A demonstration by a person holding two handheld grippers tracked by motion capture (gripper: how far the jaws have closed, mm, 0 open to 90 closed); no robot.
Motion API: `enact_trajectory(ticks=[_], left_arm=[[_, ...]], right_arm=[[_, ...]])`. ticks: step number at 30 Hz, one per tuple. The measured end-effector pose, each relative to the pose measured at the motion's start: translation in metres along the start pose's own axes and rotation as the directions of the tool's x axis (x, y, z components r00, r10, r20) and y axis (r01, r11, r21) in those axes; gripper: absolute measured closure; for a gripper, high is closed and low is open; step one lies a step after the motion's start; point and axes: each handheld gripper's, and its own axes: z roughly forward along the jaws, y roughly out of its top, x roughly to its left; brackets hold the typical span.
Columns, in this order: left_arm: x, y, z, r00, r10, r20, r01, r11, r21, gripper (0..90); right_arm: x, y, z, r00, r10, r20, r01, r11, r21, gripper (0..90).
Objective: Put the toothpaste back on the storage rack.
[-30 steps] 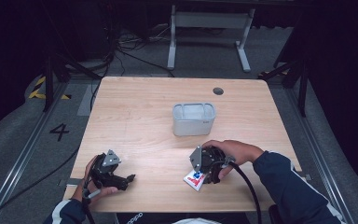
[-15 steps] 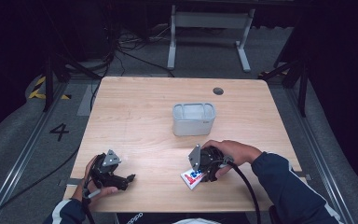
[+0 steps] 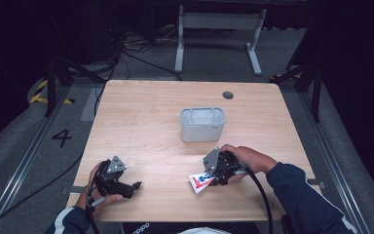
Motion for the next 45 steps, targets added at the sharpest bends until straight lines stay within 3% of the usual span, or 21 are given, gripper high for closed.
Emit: enact_trajectory(ticks=[8,10,14,21,26,32,40,44,45], left_arm=[[0.001,0.0,0.0,1.0,-0.003,0.002,0.003,1.0,-0.001,0.2],[0.002,0.001,0.001,0.9999,0.014,0.001,-0.014,0.9999,0.0,0.2],[0.002,0.002,0.001,1.0,0.003,0.005,-0.003,1.0,0.0,0.2],[0.003,0.002,0.002,1.0,0.001,0.006,-0.001,1.0,0.0,0.2],[0.004,0.003,0.003,0.9999,0.002,0.011,-0.002,1.0,-0.002,0.2],[0.005,0.003,0.002,0.9999,0.011,0.005,-0.011,0.9999,0.0,0.2],[0.006,0.004,0.003,0.9999,0.007,0.011,-0.007,1.0,0.001,0.2],[0.006,0.005,0.004,0.9999,0.009,0.009,-0.009,1.0,0.0,0.2],[0.006,0.005,0.004,0.9999,0.011,0.008,-0.011,0.9999,0.001,0.1]], right_arm=[[0.006,-0.008,-0.007,0.9994,0.026,0.025,-0.024,0.998,-0.059,60.9],[0.007,-0.009,-0.009,0.999,0.03,0.033,-0.028,0.997,-0.069,61.4],[0.009,-0.015,-0.012,0.9981,0.048,0.04,-0.044,0.994,-0.098,62.1],[0.009,-0.027,-0.02,0.9933,0.098,0.061,-0.087,0.983,-0.162,63.6],[0.007,-0.035,-0.025,0.9889,0.135,0.062,-0.117,0.965,-0.234,63.9],[0.008,-0.043,-0.035,0.9778,0.187,0.096,-0.149,0.94,-0.307,64.0],[0.012,-0.055,-0.054,0.9546,0.264,0.139,-0.183,0.886,-0.427,64.4],[0.015,-0.058,-0.057,0.949,0.279,0.147,-0.188,0.875,-0.446,64.4],[0.016,-0.059,-0.059,0.9458,0.288,0.149,-0.192,0.868,-0.459,64.4]])
